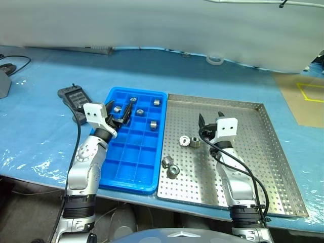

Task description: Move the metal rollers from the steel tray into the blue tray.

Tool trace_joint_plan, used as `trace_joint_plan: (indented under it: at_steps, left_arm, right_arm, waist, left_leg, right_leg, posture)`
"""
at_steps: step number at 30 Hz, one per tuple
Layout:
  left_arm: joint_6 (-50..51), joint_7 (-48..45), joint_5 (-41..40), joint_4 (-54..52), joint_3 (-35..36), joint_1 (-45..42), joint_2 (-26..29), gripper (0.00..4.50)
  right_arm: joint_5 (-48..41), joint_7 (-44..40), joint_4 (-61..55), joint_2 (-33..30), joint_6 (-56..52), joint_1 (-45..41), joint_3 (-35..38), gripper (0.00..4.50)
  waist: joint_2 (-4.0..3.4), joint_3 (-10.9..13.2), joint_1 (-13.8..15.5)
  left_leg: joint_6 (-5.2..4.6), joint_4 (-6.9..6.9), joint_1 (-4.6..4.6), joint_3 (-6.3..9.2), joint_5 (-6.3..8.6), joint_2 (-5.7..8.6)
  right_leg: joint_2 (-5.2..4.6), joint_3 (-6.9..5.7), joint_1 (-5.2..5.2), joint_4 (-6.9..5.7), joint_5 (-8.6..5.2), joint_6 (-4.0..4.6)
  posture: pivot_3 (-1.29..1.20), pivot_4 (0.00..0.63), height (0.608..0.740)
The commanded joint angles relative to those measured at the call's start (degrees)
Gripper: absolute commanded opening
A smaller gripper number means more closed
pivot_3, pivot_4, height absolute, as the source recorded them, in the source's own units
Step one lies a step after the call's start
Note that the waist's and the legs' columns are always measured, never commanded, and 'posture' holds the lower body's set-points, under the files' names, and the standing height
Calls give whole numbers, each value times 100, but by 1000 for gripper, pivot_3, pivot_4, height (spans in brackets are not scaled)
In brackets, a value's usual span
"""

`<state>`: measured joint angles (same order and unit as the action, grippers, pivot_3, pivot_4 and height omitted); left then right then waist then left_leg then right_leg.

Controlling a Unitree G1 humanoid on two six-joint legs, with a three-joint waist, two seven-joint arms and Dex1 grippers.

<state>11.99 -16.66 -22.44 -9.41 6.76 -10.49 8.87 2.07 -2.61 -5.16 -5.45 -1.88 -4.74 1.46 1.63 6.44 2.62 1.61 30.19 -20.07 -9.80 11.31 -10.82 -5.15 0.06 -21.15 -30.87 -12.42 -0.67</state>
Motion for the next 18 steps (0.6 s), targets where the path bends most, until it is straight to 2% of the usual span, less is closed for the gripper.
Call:
trace_joint_plan:
  at_steps: [1, 18]
  left_arm:
    - [-57, -43, -19, -129, 3, -78, 4, 4078]
    - [-119, -114, -7, -33, 41, -83, 3, 4078]
  right_arm:
    - [15, 18, -183, -21, 59, -63, 9, 3557]
    - [23, 11, -162, -15, 24, -152, -13, 3557]
  waist:
    - [0, 0, 0]
    - [0, 0, 0]
  left_leg:
    - [0, 0, 0, 0, 0, 0]
    - [0, 0, 0, 0, 0, 0]
  right_leg:
    - [0, 0, 0, 0, 0, 0]
    - [0, 0, 0, 0, 0, 0]
  posture:
    - [47, 150, 740]
    - [56, 150, 740]
